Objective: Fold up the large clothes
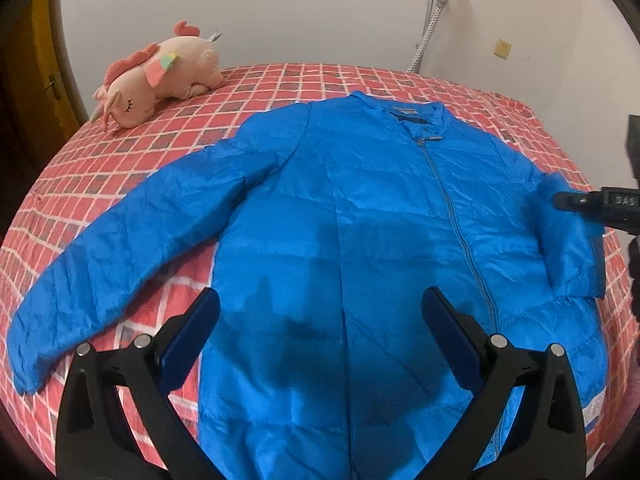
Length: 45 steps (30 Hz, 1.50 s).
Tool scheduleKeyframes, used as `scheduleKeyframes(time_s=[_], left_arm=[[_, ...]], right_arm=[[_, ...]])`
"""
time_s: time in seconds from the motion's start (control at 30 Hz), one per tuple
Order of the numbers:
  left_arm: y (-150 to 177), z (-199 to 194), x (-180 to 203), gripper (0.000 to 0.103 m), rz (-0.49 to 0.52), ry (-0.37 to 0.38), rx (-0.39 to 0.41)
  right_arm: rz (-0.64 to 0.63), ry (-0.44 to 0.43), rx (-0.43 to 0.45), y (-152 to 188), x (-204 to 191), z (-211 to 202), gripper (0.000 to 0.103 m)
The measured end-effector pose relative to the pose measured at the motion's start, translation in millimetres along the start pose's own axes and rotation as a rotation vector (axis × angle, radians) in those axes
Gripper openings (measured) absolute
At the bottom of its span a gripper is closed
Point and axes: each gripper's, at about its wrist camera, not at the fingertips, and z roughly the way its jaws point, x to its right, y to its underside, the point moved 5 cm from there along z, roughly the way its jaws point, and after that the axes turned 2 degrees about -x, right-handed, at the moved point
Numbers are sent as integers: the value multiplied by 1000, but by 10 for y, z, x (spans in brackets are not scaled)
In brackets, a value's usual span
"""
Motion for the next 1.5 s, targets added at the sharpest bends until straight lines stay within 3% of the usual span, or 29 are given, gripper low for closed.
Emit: scheduleKeyframes(time_s=[0.1,0.2,0.27,0.43,0.7,0.73,0.83,0.87,0.97,1.1,1.23,1.4,1.5], left_arm=[[-57,42,75,100,9,46,-11],[-98,88,216,100,24,91,-25],[-124,125,391,100,40,144,-44],[-209,332,928,100,95,246,-112],[-270,844,1851,97,163,382,-245],[-259,888,1896,82,171,386,-252],[-235,957,2016,58,185,392,-235],[-249,973,2031,44,183,401,-230],[-253,889,1977,27,146,461,-214],[-432,609,1694,25,94,463,-109],[-630,371,1232,25,48,394,-8],[-712,392,701,25,-2,263,23],[-699,514,458,25,-32,191,10]], right_arm=[[-42,-130,-28,52,-148,-7,45],[-58,-161,17,72,-130,-219,45],[-39,-133,55,73,1,-380,45],[73,38,182,147,617,-755,46],[202,152,271,197,1380,-1088,46],[209,157,272,197,1417,-1096,46],[235,170,275,214,1544,-1129,46],[245,164,276,203,1580,-1123,46],[256,149,286,193,1625,-1135,46],[241,101,309,156,1560,-1131,46],[207,18,293,121,1415,-1013,46],[152,-68,213,79,1134,-623,46],[117,-43,185,32,1022,-390,46]])
